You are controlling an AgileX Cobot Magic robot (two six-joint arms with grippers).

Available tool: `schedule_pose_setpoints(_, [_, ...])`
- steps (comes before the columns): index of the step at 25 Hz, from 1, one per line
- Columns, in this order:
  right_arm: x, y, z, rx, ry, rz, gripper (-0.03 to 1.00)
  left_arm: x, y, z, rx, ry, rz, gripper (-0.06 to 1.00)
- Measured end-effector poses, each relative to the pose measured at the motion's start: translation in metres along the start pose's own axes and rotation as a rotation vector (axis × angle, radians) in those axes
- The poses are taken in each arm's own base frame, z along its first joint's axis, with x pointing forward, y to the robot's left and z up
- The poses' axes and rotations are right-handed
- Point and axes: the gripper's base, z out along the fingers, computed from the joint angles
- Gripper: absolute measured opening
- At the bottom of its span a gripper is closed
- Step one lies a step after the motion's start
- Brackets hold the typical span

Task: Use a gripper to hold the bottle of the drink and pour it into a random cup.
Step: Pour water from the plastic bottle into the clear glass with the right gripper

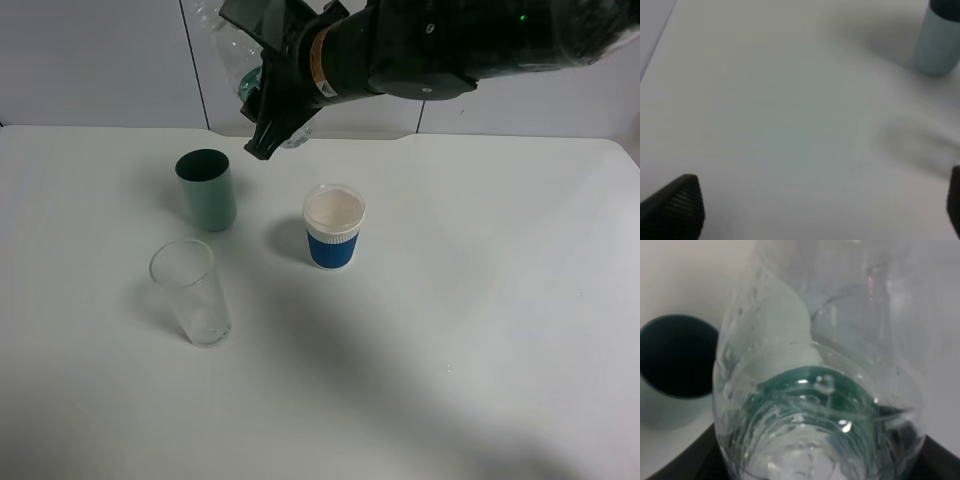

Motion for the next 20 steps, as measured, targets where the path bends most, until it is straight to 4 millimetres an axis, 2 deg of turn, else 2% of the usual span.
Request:
schedule_pose_setpoints(11, [-0.003, 0.032, 0.012, -0.072, -0.03, -0.249, 0.54, 0.0, 0.0, 0.0, 0.0, 0.0, 0.0, 0.98])
schedule_pose_setpoints(20, [-0.004, 0.037, 0.014, -0.081, -0.051, -0.479, 0.54, 0.0, 0.0, 0.0, 0.0, 0.0, 0.0, 0.98])
